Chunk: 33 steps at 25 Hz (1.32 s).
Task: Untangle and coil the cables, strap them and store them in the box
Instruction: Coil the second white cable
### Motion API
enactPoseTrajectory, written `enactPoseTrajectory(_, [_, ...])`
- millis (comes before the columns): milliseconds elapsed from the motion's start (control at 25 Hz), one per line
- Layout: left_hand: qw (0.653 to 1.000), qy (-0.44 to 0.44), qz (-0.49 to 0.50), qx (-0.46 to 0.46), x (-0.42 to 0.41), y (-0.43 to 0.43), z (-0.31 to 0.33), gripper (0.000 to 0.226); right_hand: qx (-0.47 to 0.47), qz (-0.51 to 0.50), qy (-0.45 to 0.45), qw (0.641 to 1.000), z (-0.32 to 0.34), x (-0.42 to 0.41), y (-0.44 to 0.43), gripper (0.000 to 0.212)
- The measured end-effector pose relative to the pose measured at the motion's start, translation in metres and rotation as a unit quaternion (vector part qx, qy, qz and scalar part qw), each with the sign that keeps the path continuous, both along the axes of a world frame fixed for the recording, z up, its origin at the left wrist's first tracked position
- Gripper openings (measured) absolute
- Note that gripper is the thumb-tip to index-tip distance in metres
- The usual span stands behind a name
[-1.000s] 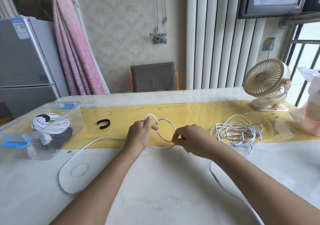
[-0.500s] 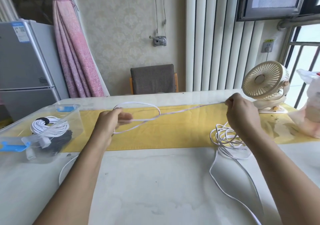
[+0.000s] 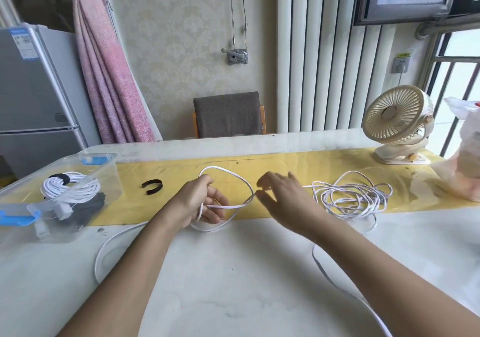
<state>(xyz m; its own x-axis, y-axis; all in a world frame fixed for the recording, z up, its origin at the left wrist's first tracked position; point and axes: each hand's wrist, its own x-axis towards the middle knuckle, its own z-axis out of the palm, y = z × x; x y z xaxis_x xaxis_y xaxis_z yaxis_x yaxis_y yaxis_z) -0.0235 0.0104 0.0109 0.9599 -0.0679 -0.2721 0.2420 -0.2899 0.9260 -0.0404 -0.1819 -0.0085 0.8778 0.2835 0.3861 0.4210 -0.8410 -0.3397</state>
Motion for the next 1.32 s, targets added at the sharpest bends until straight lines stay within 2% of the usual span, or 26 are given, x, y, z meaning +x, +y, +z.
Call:
enactPoseTrajectory(80, [0.999, -0.023, -0.005, -0.037, -0.001, -0.002, 0.0, 0.053, -0.005, 0.016, 0.081, 0.997, -0.005, -0.007, 0.006, 0.026])
enactPoseTrajectory(200, [0.994, -0.045, -0.056, -0.088, -0.001, 0.0, 0.0, 0.047, 0.019, 0.038, 0.051, 0.998, 0.004, -0.007, 0.005, 0.03])
enactPoseTrajectory(280, [0.982, 0.011, -0.146, -0.122, -0.002, 0.009, 0.002, 0.045, 0.099, 0.058, 0.08, 0.99, 0.017, -0.008, -0.001, 0.032])
enactPoseTrajectory(320, [0.967, 0.052, -0.217, -0.127, -0.002, 0.017, 0.004, 0.042, 0.182, 0.072, 0.111, 0.974, 0.025, -0.009, -0.007, 0.034])
enactPoseTrajectory(400, [0.916, 0.119, -0.365, -0.119, -0.003, 0.032, 0.006, 0.04, 0.393, 0.092, 0.141, 0.904, 0.039, -0.006, -0.026, 0.038])
enactPoseTrajectory(440, [0.895, 0.139, -0.406, -0.119, -0.002, 0.039, 0.006, 0.043, 0.492, 0.097, 0.132, 0.855, 0.044, -0.003, -0.037, 0.04])
enactPoseTrajectory(480, [0.89, 0.154, -0.413, -0.115, -0.002, 0.045, 0.006, 0.045, 0.569, 0.096, 0.113, 0.809, 0.046, 0.001, -0.048, 0.042])
enactPoseTrajectory(520, [0.9, 0.162, -0.396, -0.088, -0.002, 0.049, 0.007, 0.044, 0.619, 0.084, 0.09, 0.776, 0.047, 0.005, -0.058, 0.044])
enactPoseTrajectory(600, [0.941, 0.147, -0.305, 0.026, 0.0, 0.054, 0.006, 0.045, 0.657, 0.03, 0.034, 0.753, 0.046, 0.012, -0.073, 0.045])
enactPoseTrajectory(680, [0.972, 0.096, -0.182, 0.11, 0.003, 0.056, 0.003, 0.046, 0.646, -0.039, -0.008, 0.762, 0.041, 0.018, -0.081, 0.041])
enactPoseTrajectory(720, [0.983, 0.062, -0.122, 0.122, 0.006, 0.055, 0.0, 0.045, 0.618, -0.076, -0.026, 0.782, 0.039, 0.02, -0.082, 0.036])
enactPoseTrajectory(800, [0.991, -0.021, -0.038, 0.129, 0.009, 0.047, -0.003, 0.049, 0.508, -0.154, -0.057, 0.845, 0.036, 0.023, -0.082, 0.027])
enactPoseTrajectory(880, [0.991, -0.059, -0.018, 0.115, 0.008, 0.034, -0.003, 0.052, 0.311, -0.244, -0.075, 0.915, 0.033, 0.022, -0.084, 0.023])
enactPoseTrajectory(960, [0.989, -0.042, -0.058, 0.13, 0.002, 0.021, -0.002, 0.054, 0.073, -0.329, -0.071, 0.939, 0.027, 0.02, -0.082, 0.014])
enactPoseTrajectory(1000, [0.984, -0.033, -0.08, 0.153, -0.001, 0.015, 0.0, 0.058, -0.015, -0.338, -0.069, 0.938, 0.021, 0.02, -0.078, 0.02])
enactPoseTrajectory(1080, [0.979, -0.023, -0.11, 0.172, -0.006, 0.007, 0.0, 0.062, -0.084, -0.281, -0.113, 0.949, 0.012, 0.018, -0.06, 0.035])
enactPoseTrajectory(1200, [0.976, -0.018, -0.147, 0.16, -0.01, -0.005, -0.002, 0.064, -0.072, -0.062, -0.211, 0.973, 0.004, 0.012, -0.019, 0.051])
enactPoseTrajectory(1320, [0.972, -0.021, -0.187, 0.14, -0.014, -0.013, -0.003, 0.044, -0.023, 0.13, -0.095, 0.987, -0.007, 0.002, 0.01, 0.028])
